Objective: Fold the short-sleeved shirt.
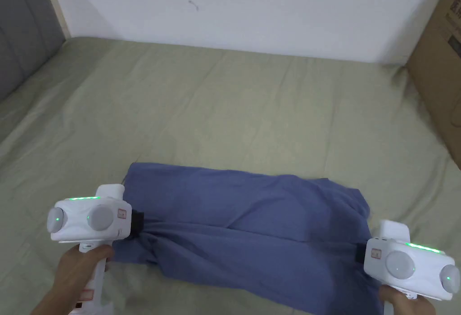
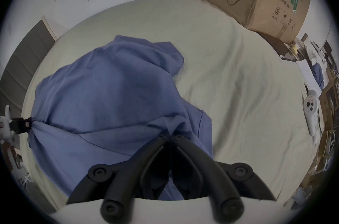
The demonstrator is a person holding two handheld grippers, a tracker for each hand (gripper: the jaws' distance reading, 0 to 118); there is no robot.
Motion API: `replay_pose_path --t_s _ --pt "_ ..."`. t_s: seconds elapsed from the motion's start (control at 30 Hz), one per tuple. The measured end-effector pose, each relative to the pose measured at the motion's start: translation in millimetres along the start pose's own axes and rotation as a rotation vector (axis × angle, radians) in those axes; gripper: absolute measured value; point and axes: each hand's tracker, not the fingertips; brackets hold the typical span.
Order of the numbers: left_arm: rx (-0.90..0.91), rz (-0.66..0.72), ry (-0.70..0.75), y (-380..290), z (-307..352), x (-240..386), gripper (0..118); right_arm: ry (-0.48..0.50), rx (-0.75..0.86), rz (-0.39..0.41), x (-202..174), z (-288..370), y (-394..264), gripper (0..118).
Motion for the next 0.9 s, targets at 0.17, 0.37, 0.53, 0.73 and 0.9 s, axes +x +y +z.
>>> replay_pose_path --t_s 0.17,0.37,0.53,0.73,0.9 --pt "0.175 0.040 -0.096 -1.6 60.0 4.2 90 0.097 0.143 -0.028 1.0 58.8 6.7 108" --pt "0.387 -0.030 -0.102 -19.4 147.3 17.7 90 0.153 0.380 0.022 -0.9 157.2 -0.9 107" --pt "0.537 -0.080 -0.079 -49.5 197.4 25.5 89 0.143 0.513 0.063 -4.3 217.0 -25.7 107" --pt "0.658 -0.119 -0.064 -92.4 218.5 27.6 39 0.064 0.614 0.050 -10.5 257.5 -63.8 55" --pt "0.599 -0.072 -0.168 -107.0 217.6 22.1 0 0.023 0.663 0.039 -12.2 267.8 -83.3 0"
